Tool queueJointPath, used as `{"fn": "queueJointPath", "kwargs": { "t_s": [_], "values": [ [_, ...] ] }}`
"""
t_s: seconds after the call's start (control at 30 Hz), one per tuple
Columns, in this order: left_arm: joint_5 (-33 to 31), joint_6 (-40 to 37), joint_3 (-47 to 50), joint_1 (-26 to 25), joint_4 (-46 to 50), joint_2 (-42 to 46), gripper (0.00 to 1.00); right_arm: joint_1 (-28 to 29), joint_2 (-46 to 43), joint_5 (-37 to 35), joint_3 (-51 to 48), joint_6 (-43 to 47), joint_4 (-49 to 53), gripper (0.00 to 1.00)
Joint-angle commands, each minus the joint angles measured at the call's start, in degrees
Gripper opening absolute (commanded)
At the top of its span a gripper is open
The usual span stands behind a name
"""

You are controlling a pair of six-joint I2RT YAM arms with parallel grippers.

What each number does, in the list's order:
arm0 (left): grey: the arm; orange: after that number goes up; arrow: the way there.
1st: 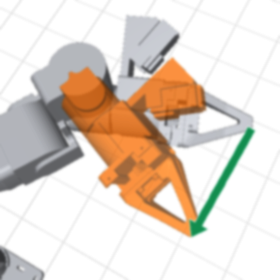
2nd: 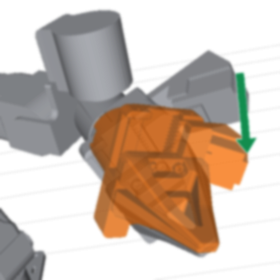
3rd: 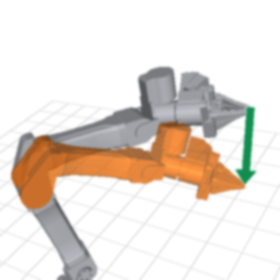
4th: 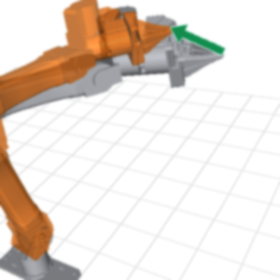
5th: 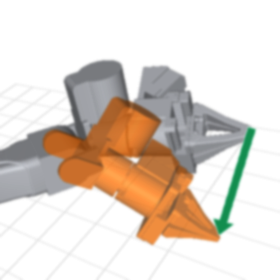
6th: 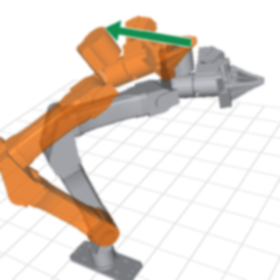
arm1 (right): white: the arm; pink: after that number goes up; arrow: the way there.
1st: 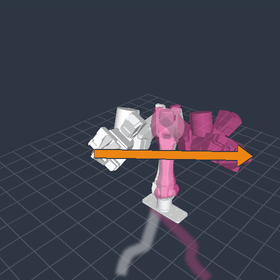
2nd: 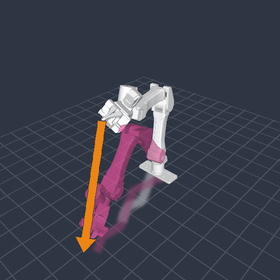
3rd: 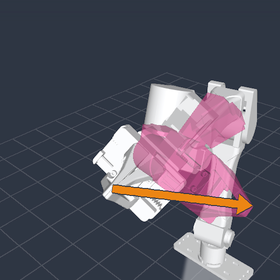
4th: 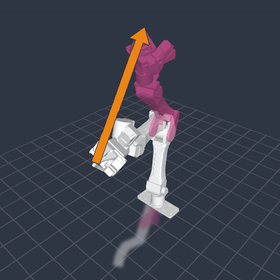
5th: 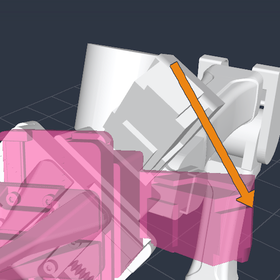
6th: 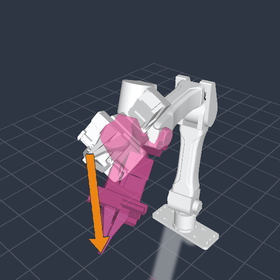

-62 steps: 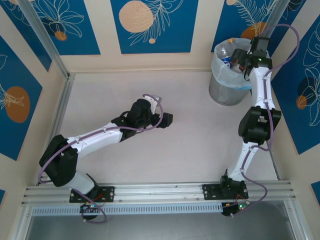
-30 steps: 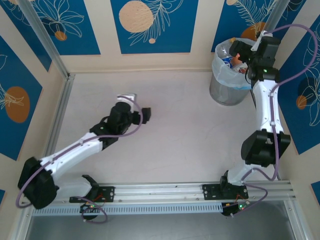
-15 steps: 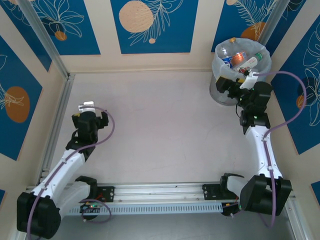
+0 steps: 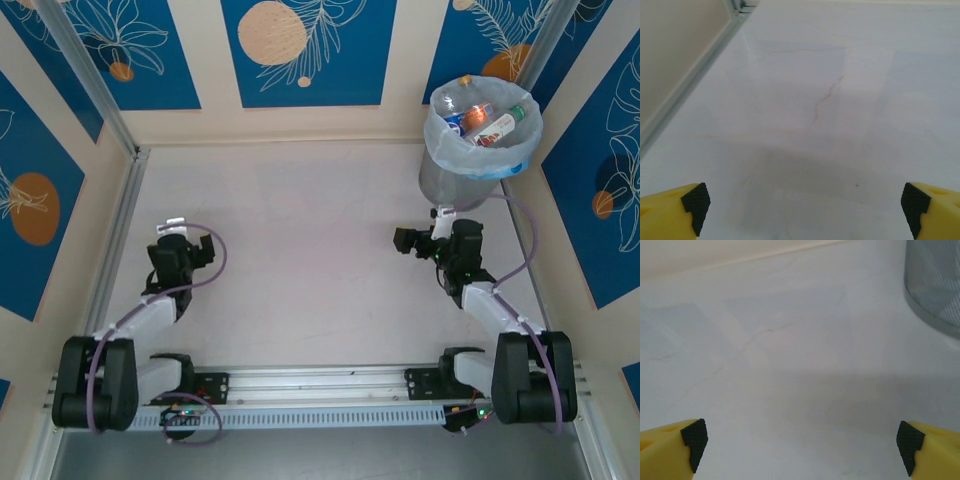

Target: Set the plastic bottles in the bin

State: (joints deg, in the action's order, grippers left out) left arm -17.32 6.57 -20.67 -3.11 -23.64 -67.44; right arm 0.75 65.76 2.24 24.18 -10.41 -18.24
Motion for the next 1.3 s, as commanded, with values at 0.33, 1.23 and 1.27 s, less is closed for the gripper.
{"fn": "queueJointPath", "kwargs": {
  "t_s": [0.33,1.23,1.27],
  "values": [
    [12.6,-6.4,0.0,0.5,-27.0,-19.9,0.99,1.7,3.6,-6.7,-5.8,3.3,-16.9,0.99],
    [3.7,-7.4,-1.2,-2.8,-26.4,-20.6,1.0,-1.4,21.6,-4.7,-0.3,4.7,-28.1,0.99],
    [3.7,-7.4,-1.3,-2.7,-26.2,-20.6,0.99,-1.4,21.5,-4.7,-0.3,4.7,-28.0,0.99]
  ]
}}
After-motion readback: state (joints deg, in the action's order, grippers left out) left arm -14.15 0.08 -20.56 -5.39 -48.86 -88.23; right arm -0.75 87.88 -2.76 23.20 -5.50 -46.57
